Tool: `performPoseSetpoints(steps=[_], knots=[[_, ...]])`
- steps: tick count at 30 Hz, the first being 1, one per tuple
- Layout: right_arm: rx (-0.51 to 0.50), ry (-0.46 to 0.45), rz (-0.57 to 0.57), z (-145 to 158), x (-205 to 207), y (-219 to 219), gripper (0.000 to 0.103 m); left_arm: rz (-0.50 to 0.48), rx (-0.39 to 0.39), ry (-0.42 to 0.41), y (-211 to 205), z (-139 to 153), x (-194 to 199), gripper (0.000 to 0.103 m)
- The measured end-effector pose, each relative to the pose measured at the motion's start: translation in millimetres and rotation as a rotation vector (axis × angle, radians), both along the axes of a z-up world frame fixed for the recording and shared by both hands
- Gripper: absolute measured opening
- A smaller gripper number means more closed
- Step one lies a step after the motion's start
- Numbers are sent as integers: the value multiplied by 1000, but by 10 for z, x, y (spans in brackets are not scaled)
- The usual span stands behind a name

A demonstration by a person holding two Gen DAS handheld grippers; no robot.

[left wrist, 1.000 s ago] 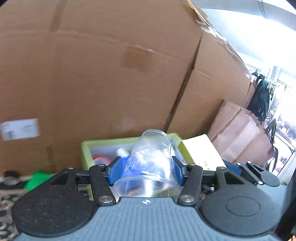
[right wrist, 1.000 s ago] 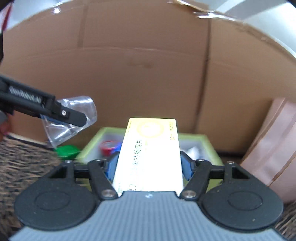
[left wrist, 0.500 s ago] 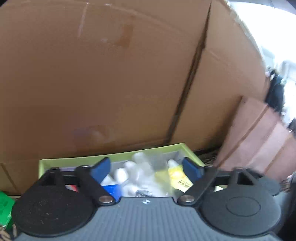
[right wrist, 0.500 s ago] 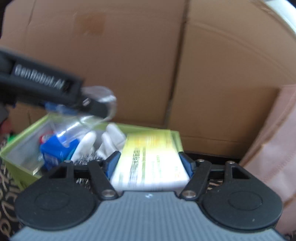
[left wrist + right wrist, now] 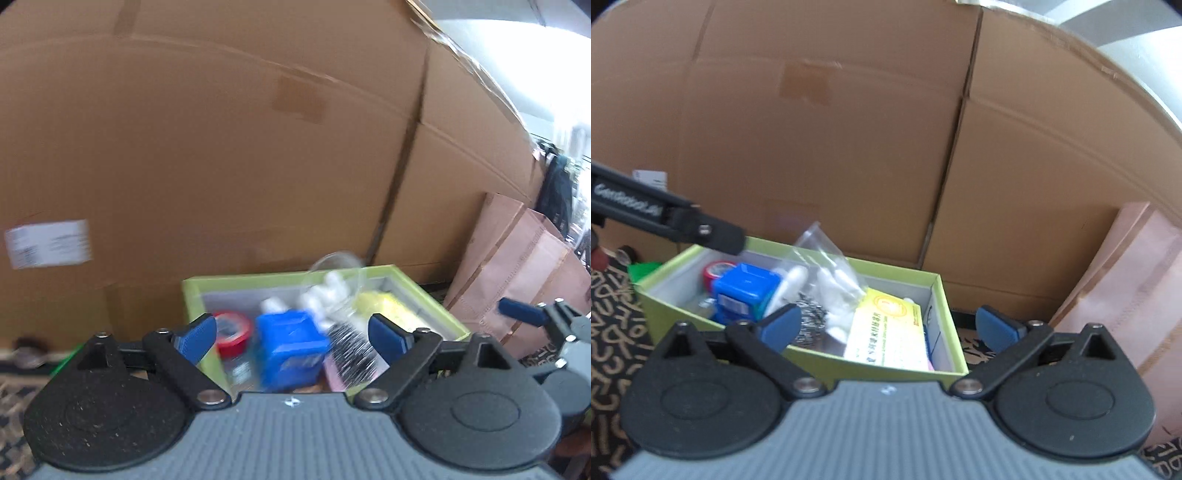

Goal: Organize objects
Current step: 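Move to the black tape roll with the left tool while the right tool approaches the green box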

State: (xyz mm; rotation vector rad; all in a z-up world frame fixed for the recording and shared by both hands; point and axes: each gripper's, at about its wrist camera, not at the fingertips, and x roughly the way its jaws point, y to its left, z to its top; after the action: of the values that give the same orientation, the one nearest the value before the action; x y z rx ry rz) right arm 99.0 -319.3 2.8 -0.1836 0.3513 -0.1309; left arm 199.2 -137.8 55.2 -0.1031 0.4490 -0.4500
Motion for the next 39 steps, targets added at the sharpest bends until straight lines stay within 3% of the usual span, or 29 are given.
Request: performPoseSetpoints(steps=[4, 9, 12, 21, 25, 39], knots=[[61, -9, 81, 99, -181, 314, 103, 119, 6, 18, 575, -76, -294, 97], [73, 12, 216, 103, -302, 915, 103, 229, 70, 56, 1249, -175, -501, 97], [79, 30, 305, 75, -314, 1315, 103, 277, 97, 67, 1510, -261, -466, 97], [65, 134, 479, -223, 112, 2249, 98, 378, 58, 47, 2113, -406, -307, 97], [48, 154, 491, -341, 433, 2437, 96, 336, 90, 60, 2172, -464, -91, 97], [81, 255, 326, -822, 1653, 2563, 95, 257, 167, 65, 2062, -826, 921, 96]])
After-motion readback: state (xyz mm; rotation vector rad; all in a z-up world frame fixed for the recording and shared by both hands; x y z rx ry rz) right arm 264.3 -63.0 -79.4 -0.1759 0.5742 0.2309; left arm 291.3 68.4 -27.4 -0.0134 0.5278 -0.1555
